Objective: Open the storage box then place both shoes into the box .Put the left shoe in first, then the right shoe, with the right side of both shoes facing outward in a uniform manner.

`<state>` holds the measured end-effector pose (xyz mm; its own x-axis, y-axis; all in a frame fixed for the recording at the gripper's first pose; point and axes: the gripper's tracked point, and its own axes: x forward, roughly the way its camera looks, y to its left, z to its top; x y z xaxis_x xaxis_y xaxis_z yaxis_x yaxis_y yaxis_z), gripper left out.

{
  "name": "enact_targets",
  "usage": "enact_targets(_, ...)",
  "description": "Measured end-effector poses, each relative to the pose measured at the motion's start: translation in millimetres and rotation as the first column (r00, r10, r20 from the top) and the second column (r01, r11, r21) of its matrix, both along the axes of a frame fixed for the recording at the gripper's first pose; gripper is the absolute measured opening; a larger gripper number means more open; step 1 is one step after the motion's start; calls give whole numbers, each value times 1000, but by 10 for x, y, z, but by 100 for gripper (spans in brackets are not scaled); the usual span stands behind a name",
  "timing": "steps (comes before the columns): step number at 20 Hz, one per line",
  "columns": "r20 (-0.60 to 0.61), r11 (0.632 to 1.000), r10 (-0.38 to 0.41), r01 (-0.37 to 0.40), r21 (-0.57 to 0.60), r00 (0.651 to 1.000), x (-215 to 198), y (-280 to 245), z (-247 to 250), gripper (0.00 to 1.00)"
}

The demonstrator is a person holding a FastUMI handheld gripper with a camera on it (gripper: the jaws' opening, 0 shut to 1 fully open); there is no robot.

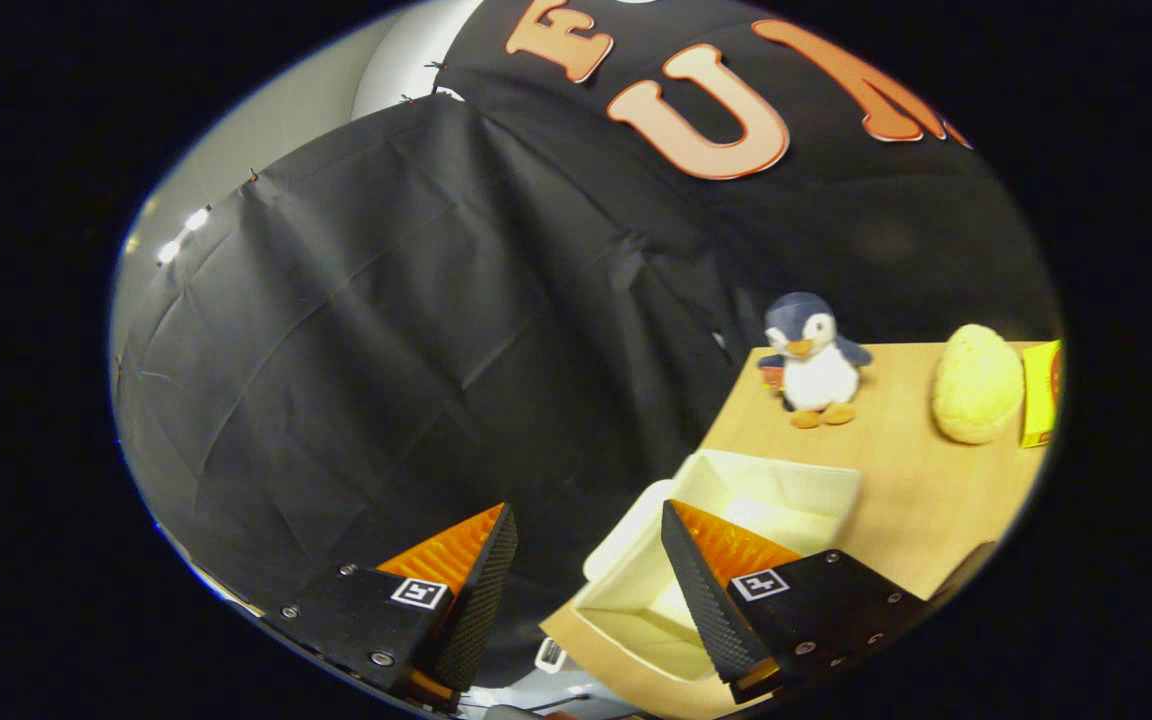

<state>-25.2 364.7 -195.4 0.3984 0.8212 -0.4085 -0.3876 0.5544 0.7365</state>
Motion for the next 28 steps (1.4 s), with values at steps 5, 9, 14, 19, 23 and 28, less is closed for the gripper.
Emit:
enact_targets(5,3,989,-95,95,-116,995,-175,-990,-416,90)
enact_targets(9,20,954,-173,173,-244,985,-312,-1748,-764,90)
enact_targets(14,-37,875,-263,223,-429,964,-548,-2591,-1400,94)
enact_targets(19,-89,788,-285,180,-589,955,-827,-3106,-2093,94)
enact_targets(23,-140,755,-262,112,-646,955,-998,-3183,-2543,90)
enact_targets(28,-163,718,-228,52,-694,960,-1092,-3194,-2980,82)
